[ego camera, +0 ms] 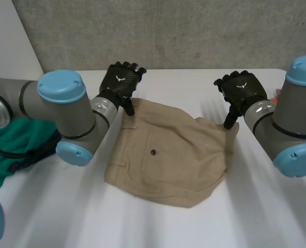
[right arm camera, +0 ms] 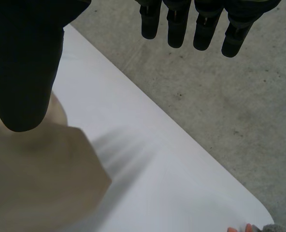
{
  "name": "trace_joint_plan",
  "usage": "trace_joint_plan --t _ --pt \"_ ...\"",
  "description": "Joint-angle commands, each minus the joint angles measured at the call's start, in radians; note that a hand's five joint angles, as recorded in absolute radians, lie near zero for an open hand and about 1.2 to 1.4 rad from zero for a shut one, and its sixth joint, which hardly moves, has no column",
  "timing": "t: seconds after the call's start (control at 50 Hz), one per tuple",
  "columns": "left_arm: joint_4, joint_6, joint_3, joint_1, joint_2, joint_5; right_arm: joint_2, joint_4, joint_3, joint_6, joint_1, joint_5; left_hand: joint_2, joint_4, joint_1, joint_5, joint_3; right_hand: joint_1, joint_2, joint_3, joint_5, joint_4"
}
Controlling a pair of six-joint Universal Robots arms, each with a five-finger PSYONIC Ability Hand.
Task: Fold the laundry.
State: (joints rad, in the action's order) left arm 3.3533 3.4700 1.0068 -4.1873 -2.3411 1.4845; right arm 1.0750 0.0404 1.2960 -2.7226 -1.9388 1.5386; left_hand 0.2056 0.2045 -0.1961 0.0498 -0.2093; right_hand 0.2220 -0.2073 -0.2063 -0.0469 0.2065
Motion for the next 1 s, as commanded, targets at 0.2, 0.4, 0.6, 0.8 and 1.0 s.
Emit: trace_joint_plan --t 0.2,0.4,0.6,0.8,1.0 --pt "-0.009 0.090 -0.180 -0.033 -0.230 0.011 0.002 0.088 0.135 0.043 0.047 -0.003 0.745 0.746 -0.754 0.726 -0.741 -0.048 0.033 0.032 0.047 -0.032" --pt "0.112 0.098 -0.191 -0.092 -0.035 0.175 0.025 0.093 0.123 0.046 0.066 0.000 1.191 1.192 -1.200 1.172 -1.187 -0.048 0.033 0.032 0.047 -0.032" --pt "0.173 -0.027 -0.165 0.047 0.238 0.016 0.123 0.105 0.108 0.014 0.113 0.003 1.191 1.192 -1.200 1.172 -1.187 -0.048 0.033 0.032 0.047 -0.032" --pt "0.143 -0.120 0.010 0.248 0.151 -0.167 0.151 0.099 0.068 -0.054 0.207 0.008 1.191 1.192 -1.200 1.172 -1.187 -0.048 0.033 0.032 0.047 -0.032" --pt "0.046 -0.066 0.118 0.348 0.051 -0.225 0.132 0.084 0.040 -0.055 0.264 0.005 0.064 0.066 -0.074 0.046 -0.061 -0.048 0.033 0.032 0.047 -0.032"
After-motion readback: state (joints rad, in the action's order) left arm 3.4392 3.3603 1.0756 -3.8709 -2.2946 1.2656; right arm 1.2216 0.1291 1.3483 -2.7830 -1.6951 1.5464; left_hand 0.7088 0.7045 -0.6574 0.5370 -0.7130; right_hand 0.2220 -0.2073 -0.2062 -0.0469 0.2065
